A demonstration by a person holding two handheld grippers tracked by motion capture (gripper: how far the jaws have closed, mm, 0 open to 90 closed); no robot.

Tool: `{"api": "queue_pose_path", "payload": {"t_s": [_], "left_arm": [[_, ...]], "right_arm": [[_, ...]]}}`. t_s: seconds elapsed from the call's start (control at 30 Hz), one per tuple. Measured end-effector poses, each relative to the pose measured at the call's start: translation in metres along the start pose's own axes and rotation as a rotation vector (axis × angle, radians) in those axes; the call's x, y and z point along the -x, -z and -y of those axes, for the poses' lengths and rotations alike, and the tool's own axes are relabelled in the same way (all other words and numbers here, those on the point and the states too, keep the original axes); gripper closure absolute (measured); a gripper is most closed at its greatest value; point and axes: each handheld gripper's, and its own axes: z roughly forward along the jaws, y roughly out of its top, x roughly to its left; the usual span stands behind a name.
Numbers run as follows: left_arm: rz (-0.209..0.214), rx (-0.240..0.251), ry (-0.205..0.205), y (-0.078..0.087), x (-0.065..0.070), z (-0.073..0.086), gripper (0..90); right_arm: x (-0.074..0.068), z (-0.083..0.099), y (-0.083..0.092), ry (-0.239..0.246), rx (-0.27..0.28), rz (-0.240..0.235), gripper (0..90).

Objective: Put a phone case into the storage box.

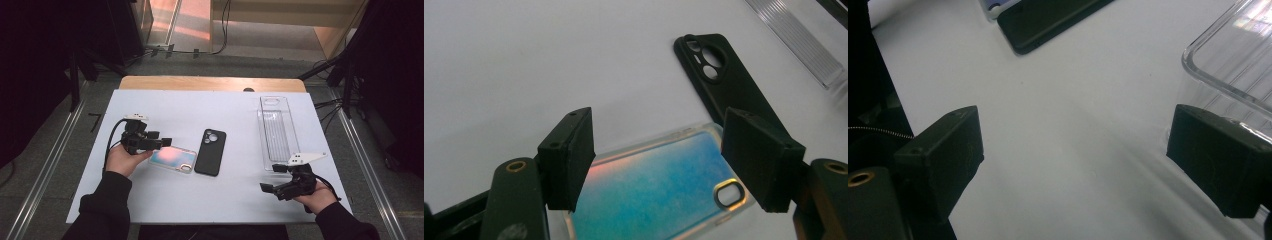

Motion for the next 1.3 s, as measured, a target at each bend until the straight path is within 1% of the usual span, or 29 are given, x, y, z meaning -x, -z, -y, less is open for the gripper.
{"api": "queue_pose_path", "payload": {"t_s": [0.13, 0.2, 0.23, 0.27, 0.33, 0.37, 0.43, 0.47, 0.5, 0.53, 0.57, 0.6, 0.63, 0.67, 0.73, 0.83, 0.9, 0.93, 0.97, 1.0, 1.07, 1.1, 1.17, 1.3], "left_arm": [[-0.011, -0.009, -0.007, -0.009, -0.003, -0.006, 29.4], [-0.012, -0.021, -0.007, -0.014, -0.006, -0.01, 29.4], [-0.017, -0.022, -0.013, -0.016, -0.007, -0.012, 29.4], [-0.014, -0.023, -0.012, -0.018, -0.008, -0.014, 29.4], [-0.017, -0.026, -0.015, -0.023, -0.011, -0.017, 32.0], [-0.018, -0.036, -0.017, -0.026, -0.012, -0.018, 33.4], [-0.039, -0.052, -0.038, -0.029, -0.012, -0.019, 40.7], [-0.047, -0.054, -0.035, -0.029, -0.012, -0.019, 46.8], [-0.042, -0.069, -0.01, -0.029, -0.011, -0.019, 70.4], [-0.032, -0.08, 0.005, -0.028, -0.01, -0.018, 70.4], [-0.026, -0.082, -0.01, -0.028, -0.01, -0.017, 84.7], [-0.024, -0.089, -0.019, -0.027, -0.01, -0.017, 89.9], [-0.016, -0.098, -0.01, -0.028, -0.012, -0.016, 90.0], [-0.026, -0.107, -0.005, -0.028, -0.014, -0.015, 90.0], [-0.025, -0.124, 0.019, -0.031, -0.02, -0.012, 90.0], [-0.062, -0.145, 0.017, -0.036, -0.024, -0.008, 90.0], [-0.071, -0.158, 0.013, -0.038, -0.028, -0.006, 90.0], [-0.074, -0.163, 0.018, -0.039, -0.029, -0.005, 90.0], [-0.073, -0.17, 0.015, -0.041, -0.029, -0.004, 90.0], [-0.081, -0.179, 0.01, -0.041, -0.03, -0.003, 90.0], [-0.082, -0.177, 0.018, -0.041, -0.031, -0.002, 89.9], [-0.085, -0.185, 0.01, -0.04, -0.031, -0.002, 90.0], [-0.083, -0.18, 0.02, -0.041, -0.031, 0.0, 90.0], [-0.081, -0.18, 0.022, -0.038, -0.032, 0.002, 89.9]], "right_arm": [[0.0, 0.0, 0.0, 0.004, -0.001, -0.002, 6.1], [0.0, 0.0, 0.0, 0.003, 0.0, -0.003, 6.1], [0.0, 0.0, 0.0, 0.003, -0.003, -0.003, 6.1], [0.0, 0.0, -0.001, 0.003, -0.005, -0.004, 6.1], [0.0, 0.0, -0.001, 0.002, -0.004, -0.004, 6.1], [0.0, 0.0, -0.001, 0.003, -0.004, -0.004, 6.1], [0.0, 0.0, -0.001, 0.002, -0.003, -0.005, 6.1], [0.0, 0.0, 0.0, 0.001, -0.003, -0.004, 6.1], [0.001, 0.0, 0.0, -0.001, -0.005, -0.002, 6.1], [0.001, 0.0, 0.0, -0.001, -0.005, -0.002, 6.1], [0.001, 0.0, 0.0, -0.001, -0.005, -0.002, 6.1], [0.0, 0.0, 0.0, 0.001, -0.002, -0.005, 6.1], [0.0, 0.0, 0.0, 0.004, -0.001, -0.005, 6.1], [0.0, 0.0, 0.0, 0.003, 0.002, -0.005, 6.1], [-0.001, 0.0, 0.0, 0.002, 0.0, -0.005, 6.1], [0.0, 0.0, 0.0, 0.002, -0.001, -0.006, 6.1], [0.0, 0.0, 0.0, 0.004, 0.001, -0.007, 6.1], [0.0, 0.0, 0.0, 0.004, 0.001, -0.006, 6.1], [0.0, 0.0, 0.0, 0.005, -0.003, -0.006, 6.1], [0.0, 0.0, 0.0, 0.007, -0.003, -0.006, 6.1], [0.0, 0.0, 0.0, 0.003, 0.0, -0.007, 6.1], [0.0, 0.0, 0.0, 0.003, 0.001, -0.007, 6.1], [0.0, 0.0, 0.0, 0.003, 0.0, -0.006, 6.1], [0.0, 0.0, 0.001, 0.003, 0.001, -0.005, 6.1]]}}
